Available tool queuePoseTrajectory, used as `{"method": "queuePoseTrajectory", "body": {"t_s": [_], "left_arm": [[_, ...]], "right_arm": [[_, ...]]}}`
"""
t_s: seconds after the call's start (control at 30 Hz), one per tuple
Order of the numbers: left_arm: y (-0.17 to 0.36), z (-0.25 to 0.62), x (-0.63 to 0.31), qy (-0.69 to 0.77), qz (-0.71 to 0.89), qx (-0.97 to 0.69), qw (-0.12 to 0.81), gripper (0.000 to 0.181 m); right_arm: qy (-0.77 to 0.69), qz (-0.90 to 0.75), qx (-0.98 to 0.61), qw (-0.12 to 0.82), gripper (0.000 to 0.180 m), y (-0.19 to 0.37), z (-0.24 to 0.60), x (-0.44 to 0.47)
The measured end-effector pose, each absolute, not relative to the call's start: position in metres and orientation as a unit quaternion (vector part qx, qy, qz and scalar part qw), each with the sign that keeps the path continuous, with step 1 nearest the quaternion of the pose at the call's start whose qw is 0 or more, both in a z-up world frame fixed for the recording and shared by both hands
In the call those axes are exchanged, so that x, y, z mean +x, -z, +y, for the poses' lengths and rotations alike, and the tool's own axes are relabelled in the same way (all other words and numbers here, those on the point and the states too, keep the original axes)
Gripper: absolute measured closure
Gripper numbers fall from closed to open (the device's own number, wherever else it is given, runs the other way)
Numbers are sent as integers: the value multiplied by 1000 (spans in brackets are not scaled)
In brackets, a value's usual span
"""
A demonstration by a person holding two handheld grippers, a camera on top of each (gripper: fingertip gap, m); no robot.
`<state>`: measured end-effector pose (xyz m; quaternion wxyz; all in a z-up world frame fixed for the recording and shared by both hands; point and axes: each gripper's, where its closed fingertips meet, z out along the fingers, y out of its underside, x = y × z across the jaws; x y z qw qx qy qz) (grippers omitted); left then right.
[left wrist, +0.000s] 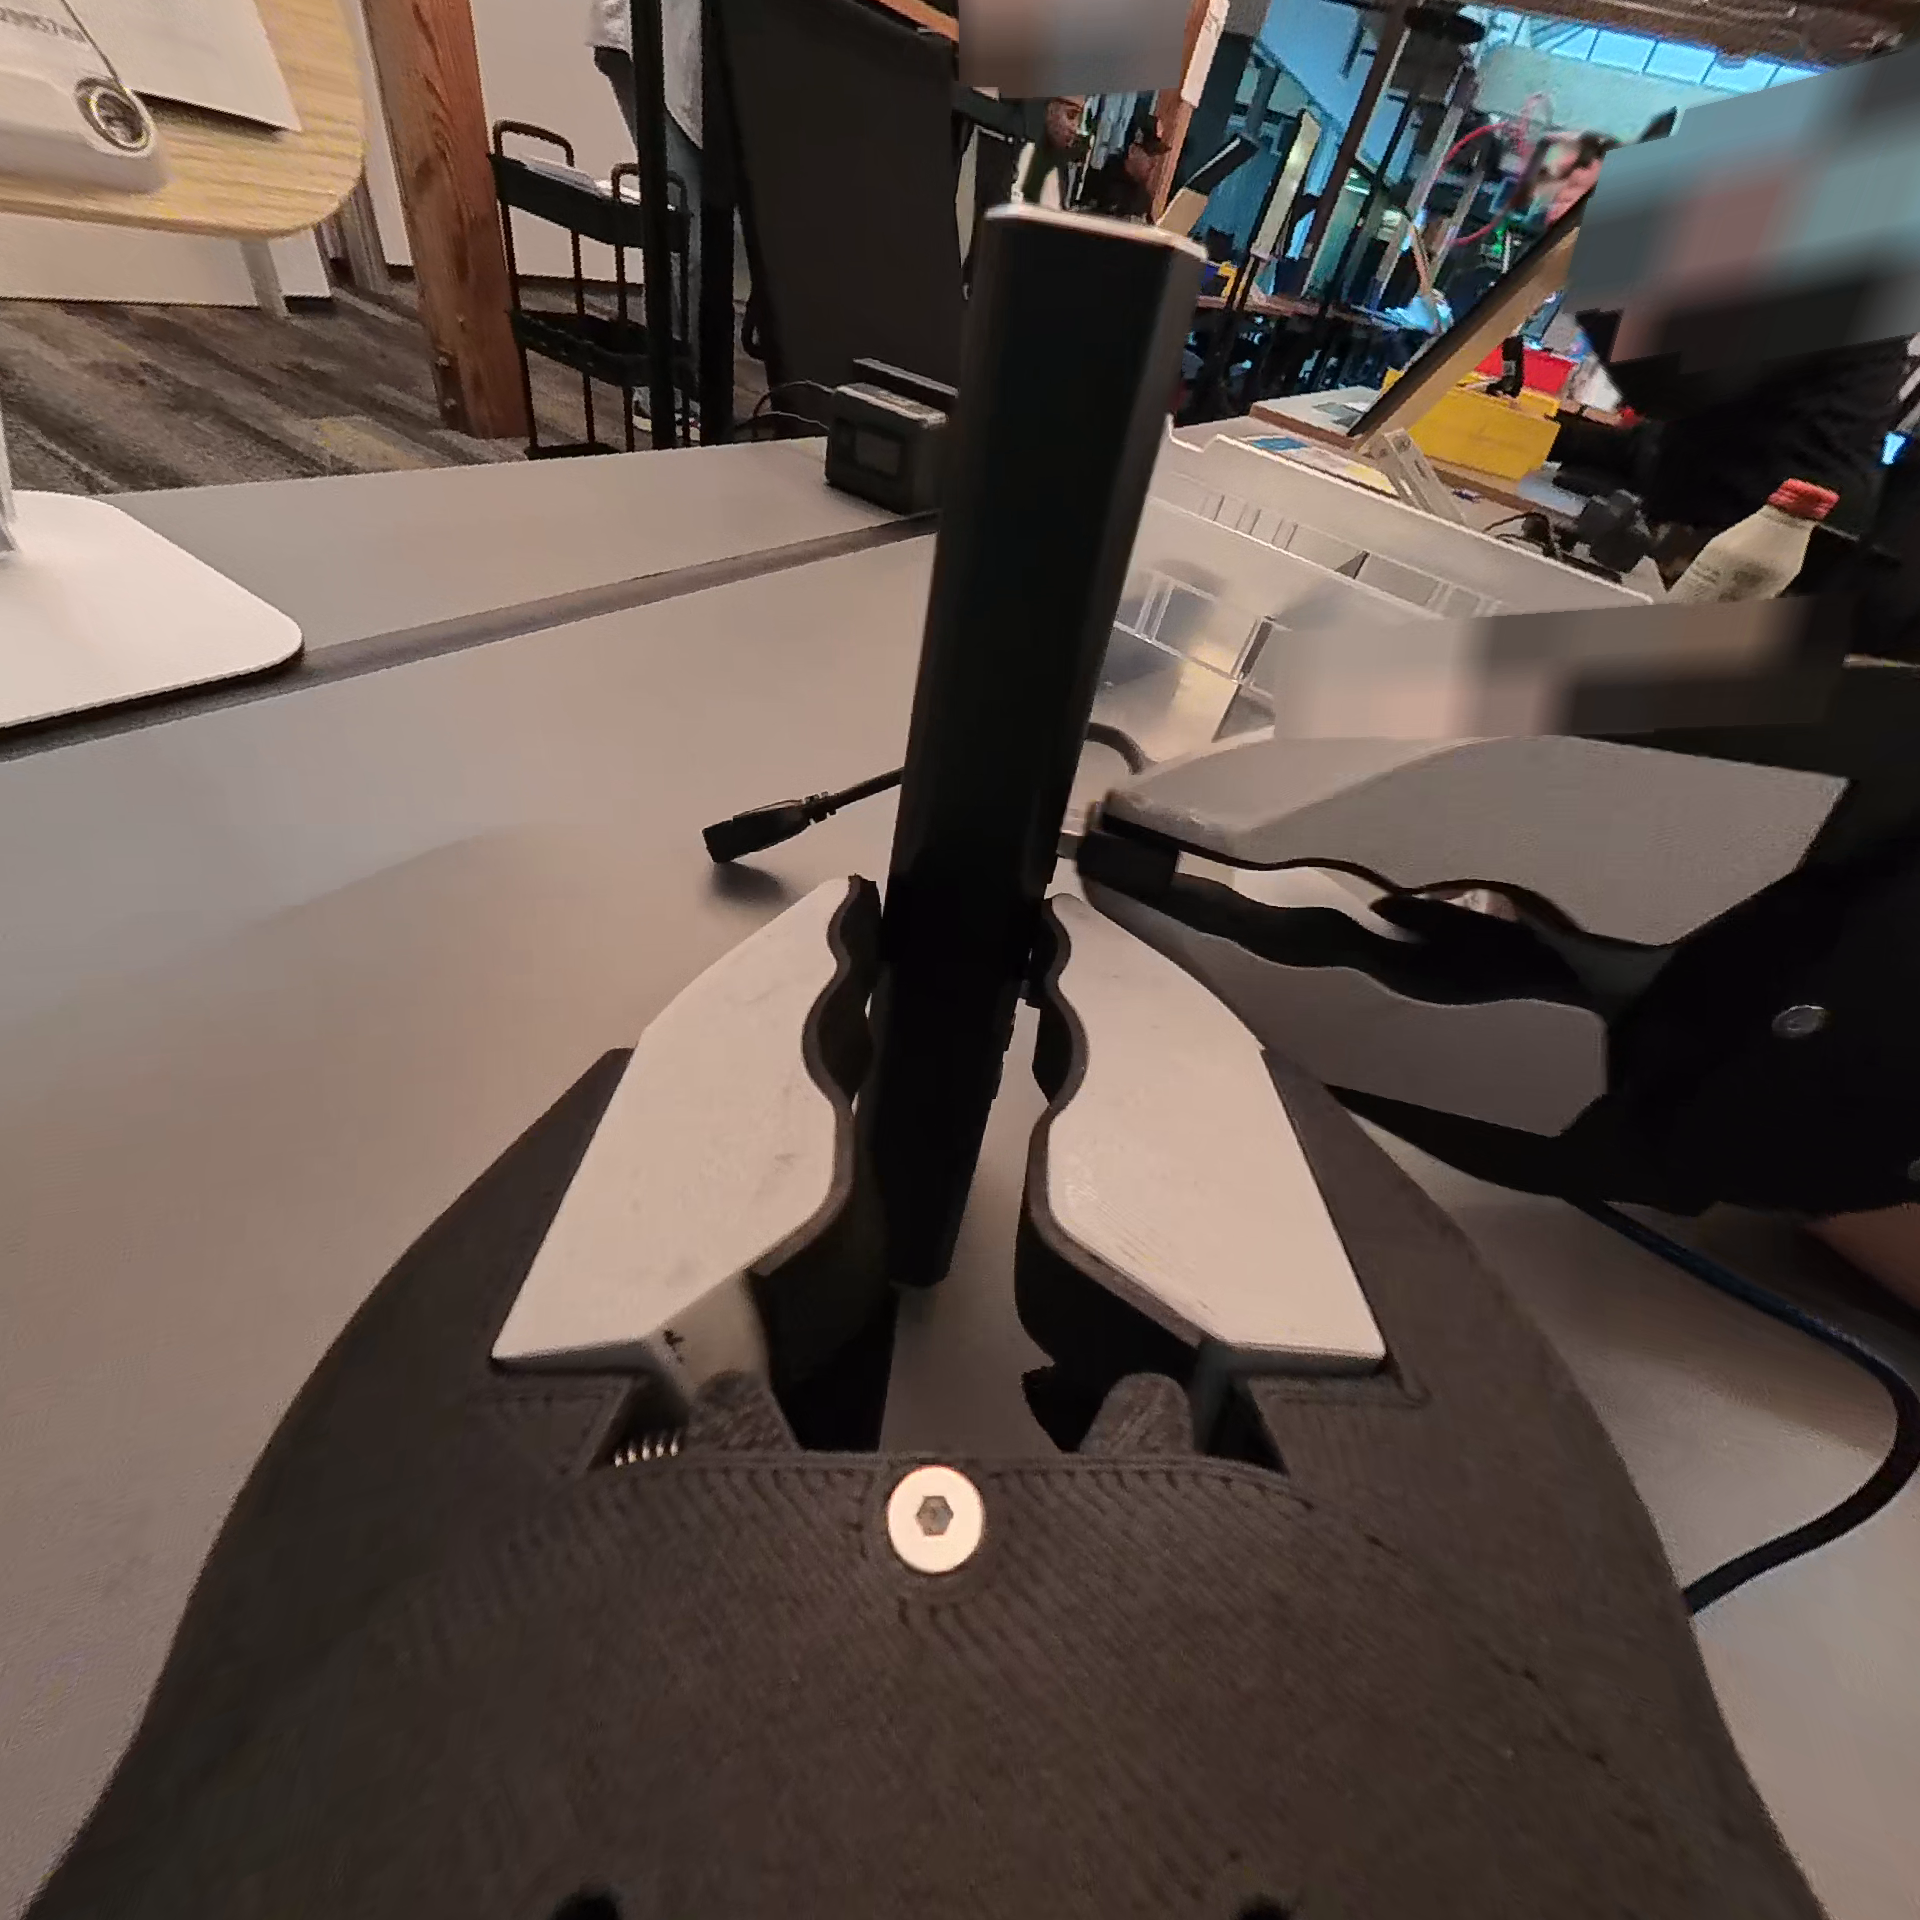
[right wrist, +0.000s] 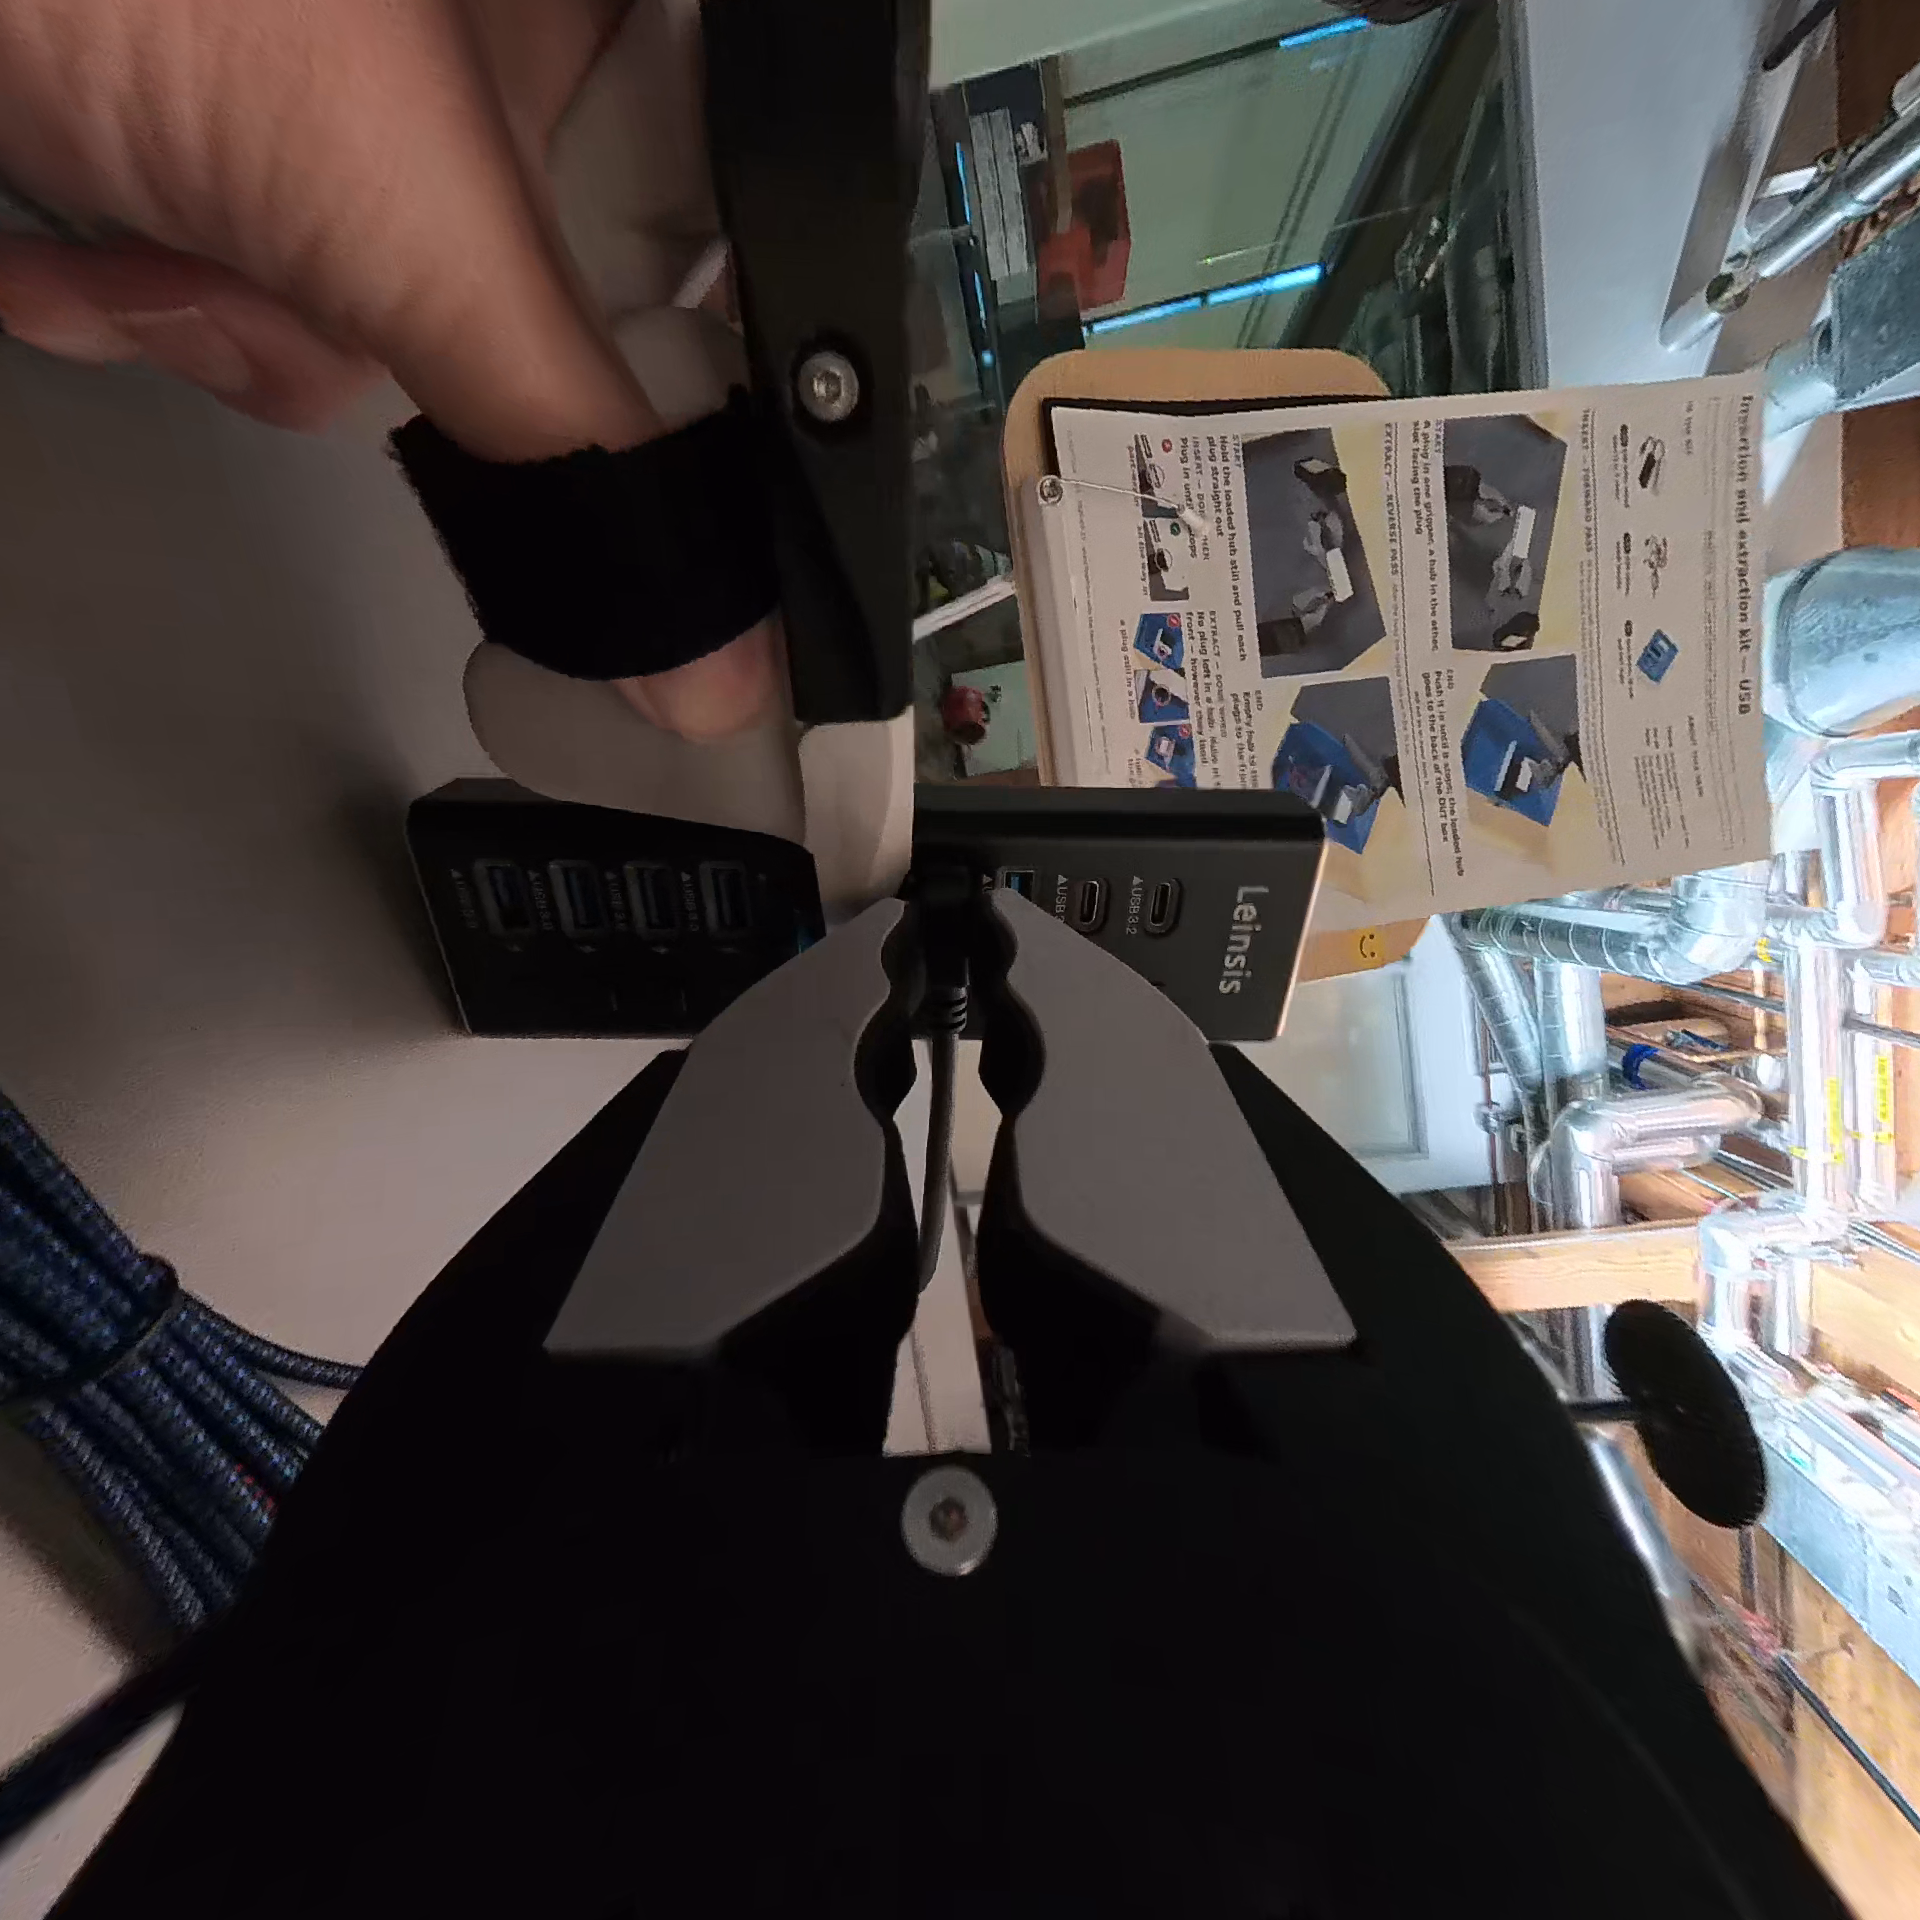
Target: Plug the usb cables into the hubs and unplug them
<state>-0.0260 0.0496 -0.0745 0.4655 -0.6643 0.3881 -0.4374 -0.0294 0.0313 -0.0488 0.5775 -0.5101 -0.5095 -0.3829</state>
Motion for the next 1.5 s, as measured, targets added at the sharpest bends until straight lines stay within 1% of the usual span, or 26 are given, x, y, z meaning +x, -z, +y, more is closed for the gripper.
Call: {"method": "queuePoseTrajectory", "body": {"t_s": [0.07,0.1,0.2,0.3,0.37,0.43,0.5,0.57,0.67,0.73,0.77,0.8,0.83,0.87,0.97,1.07,1.2,1.27,1.33,1.37,1.4,1.47,1.5], "left_arm": [[75,79,-47,464,300,-698,456,155],[73,89,-61,492,270,-698,446,155],[56,86,-73,469,306,-660,500,155],[59,68,-55,470,342,-658,478,155],[55,65,-52,466,347,-652,487,155],[47,64,-56,474,343,-642,496,155],[48,69,-64,474,336,-650,489,156],[50,73,-73,490,319,-656,477,155],[48,82,-88,525,280,-654,468,155],[42,84,-95,546,261,-645,466,155],[39,84,-98,555,252,-641,467,155],[37,83,-99,561,248,-637,467,155],[35,82,-100,565,249,-634,465,155],[34,81,-99,569,249,-632,464,155],[29,79,-97,592,239,-621,455,155],[23,77,-98,604,236,-610,455,156],[13,71,-100,616,237,-593,462,155],[8,69,-101,619,236,-587,465,156],[5,68,-102,620,237,-584,467,155],[4,68,-103,619,238,-583,469,155],[3,68,-103,621,238,-581,469,155],[1,67,-104,628,234,-577,467,155],[0,67,-104,632,231,-575,466,155]], "right_arm": [[352,-521,-462,626,171,34,11,-43],[363,-506,-458,634,171,27,6,-39],[344,-467,-519,628,170,27,18,-10],[297,-454,-566,620,171,35,29,0],[295,-455,-581,606,170,40,30,8],[247,-453,-602,609,170,42,23,11],[198,-445,-648,585,171,53,19,20],[137,-467,-692,533,170,80,14,21],[154,-509,-695,485,170,108,11,30],[111,-513,-730,437,166,130,4,31],[84,-501,-749,425,165,136,2,30],[53,-494,-761,418,158,137,-1,28],[12,-492,-768,409,155,137,-8,23],[-28,-486,-767,418,153,132,-13,16],[-114,-456,-746,472,131,104,-22,1],[-84,-438,-740,504,123,92,-21,10],[21,-395,-771,499,125,104,-3,39],[24,-352,-807,473,126,112,4,52],[26,-257,-851,456,131,114,14,78],[-2,-218,-866,451,135,112,17,83],[-52,-209,-866,451,135,107,15,75],[-135,-241,-830,484,134,86,6,46],[-144,-265,-811,501,134,78,1,35]]}}
